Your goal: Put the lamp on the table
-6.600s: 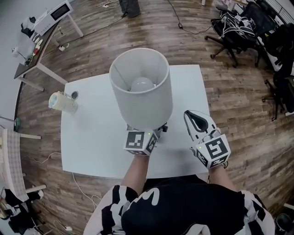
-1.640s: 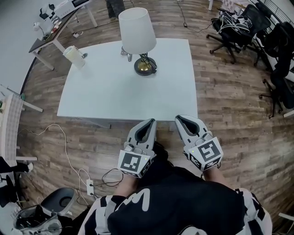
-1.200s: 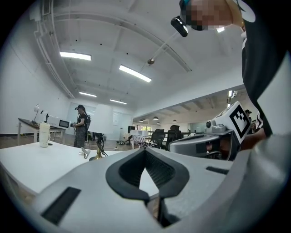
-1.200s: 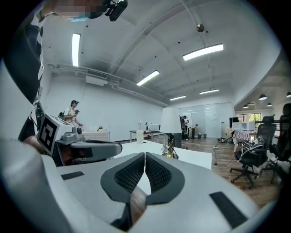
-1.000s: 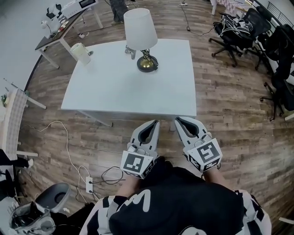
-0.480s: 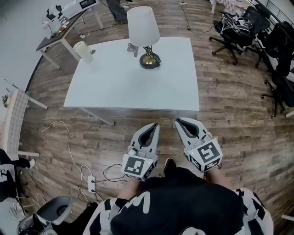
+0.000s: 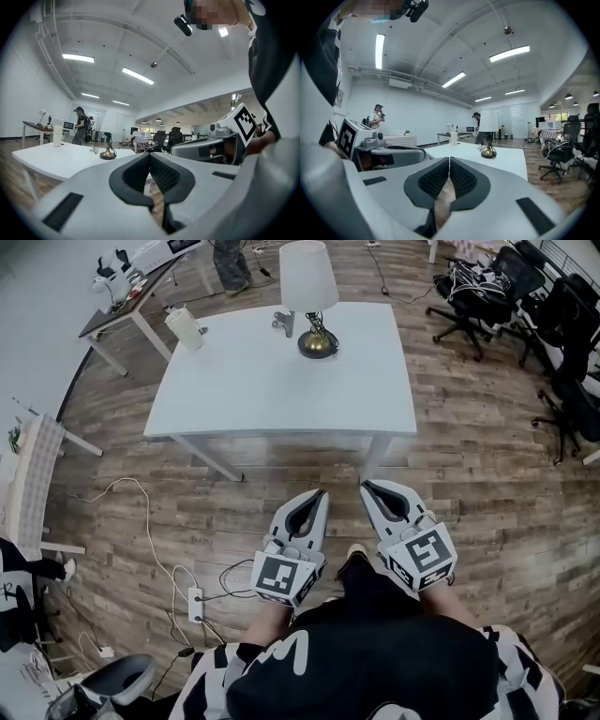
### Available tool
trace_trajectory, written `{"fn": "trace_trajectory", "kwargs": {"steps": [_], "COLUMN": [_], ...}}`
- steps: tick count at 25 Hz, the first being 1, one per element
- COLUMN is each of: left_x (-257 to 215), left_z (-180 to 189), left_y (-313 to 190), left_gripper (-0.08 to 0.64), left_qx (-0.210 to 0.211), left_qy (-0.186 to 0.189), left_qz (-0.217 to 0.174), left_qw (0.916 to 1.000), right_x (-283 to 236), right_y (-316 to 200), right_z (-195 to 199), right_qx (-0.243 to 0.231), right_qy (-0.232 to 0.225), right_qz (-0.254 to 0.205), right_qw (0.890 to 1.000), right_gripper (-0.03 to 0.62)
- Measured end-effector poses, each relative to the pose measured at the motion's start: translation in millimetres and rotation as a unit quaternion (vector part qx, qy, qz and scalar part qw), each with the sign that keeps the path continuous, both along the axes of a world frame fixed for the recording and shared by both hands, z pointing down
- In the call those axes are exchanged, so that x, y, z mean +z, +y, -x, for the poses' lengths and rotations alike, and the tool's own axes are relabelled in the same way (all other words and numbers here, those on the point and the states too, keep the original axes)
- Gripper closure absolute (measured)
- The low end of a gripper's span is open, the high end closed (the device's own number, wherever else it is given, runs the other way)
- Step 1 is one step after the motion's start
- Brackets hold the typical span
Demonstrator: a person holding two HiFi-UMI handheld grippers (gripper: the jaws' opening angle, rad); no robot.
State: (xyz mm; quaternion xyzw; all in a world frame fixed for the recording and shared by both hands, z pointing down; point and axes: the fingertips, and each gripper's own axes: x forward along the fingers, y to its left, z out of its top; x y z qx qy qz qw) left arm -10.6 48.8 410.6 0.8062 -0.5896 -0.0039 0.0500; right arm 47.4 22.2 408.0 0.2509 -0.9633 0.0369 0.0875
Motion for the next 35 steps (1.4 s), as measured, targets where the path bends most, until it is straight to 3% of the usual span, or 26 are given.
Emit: {"fn": "trace_trajectory", "kwargs": {"steps": [10,18,35], "left_x": [-2.9,-6.5,-20.1], "left_z": [-2.2,-15.6,-29.3], "left_y": [91.8,141.3,162.2], "left_gripper": [0.555,0.555,0.555], "left_qx": [0.02,0.03,0.062], "left_qy": [-0.004,0.018,0.013], "left_qz": [-0.003,-0.019,-0.033], "left_qw": [0.9998,0.9992,0.9974], "right_x": [1.6,4.3,-22.3], "right_y": [96.2,156.4,178.0], "right_z": [-1.6,-14.8,-26.2], "right_qx": [0.017,0.031,0.055], "right_qy": [-0.003,0.0,-0.008], "right_qz": [-0.002,-0.011,-0.049], "right_qw": [1.0,0.999,0.997], "right_gripper": [0.572,0.572,0.574]}}
